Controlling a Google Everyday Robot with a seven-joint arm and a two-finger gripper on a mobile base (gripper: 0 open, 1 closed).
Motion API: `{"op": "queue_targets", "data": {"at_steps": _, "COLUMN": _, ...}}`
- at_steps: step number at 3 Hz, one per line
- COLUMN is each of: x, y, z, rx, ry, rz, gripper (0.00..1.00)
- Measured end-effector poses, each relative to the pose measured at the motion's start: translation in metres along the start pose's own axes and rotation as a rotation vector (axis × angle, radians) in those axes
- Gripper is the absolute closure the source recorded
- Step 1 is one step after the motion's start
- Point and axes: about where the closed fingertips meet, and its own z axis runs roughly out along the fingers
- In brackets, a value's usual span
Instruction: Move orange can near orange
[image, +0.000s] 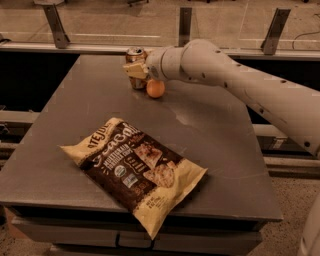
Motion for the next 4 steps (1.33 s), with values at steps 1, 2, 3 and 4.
{"op": "queue_targets", "data": {"at_steps": 1, "x": 0.000, "y": 0.000, "z": 0.000, "rx": 0.000, "ry": 0.000, "rz": 0.000, "gripper": 0.05}}
{"op": "queue_targets", "data": {"at_steps": 2, "x": -0.001, "y": -0.004, "z": -0.004, "rx": -0.005, "ry": -0.014, "rz": -0.007, "gripper": 0.00}}
{"op": "queue_targets", "data": {"at_steps": 3, "x": -0.006, "y": -0.011, "z": -0.020, "rx": 0.008, "ry": -0.030, "rz": -0.026, "gripper": 0.00}}
{"op": "queue_targets", "data": {"at_steps": 4, "x": -0.017, "y": -0.026, "z": -0.058, "rx": 0.063, "ry": -0.059, "rz": -0.056, "gripper": 0.00}}
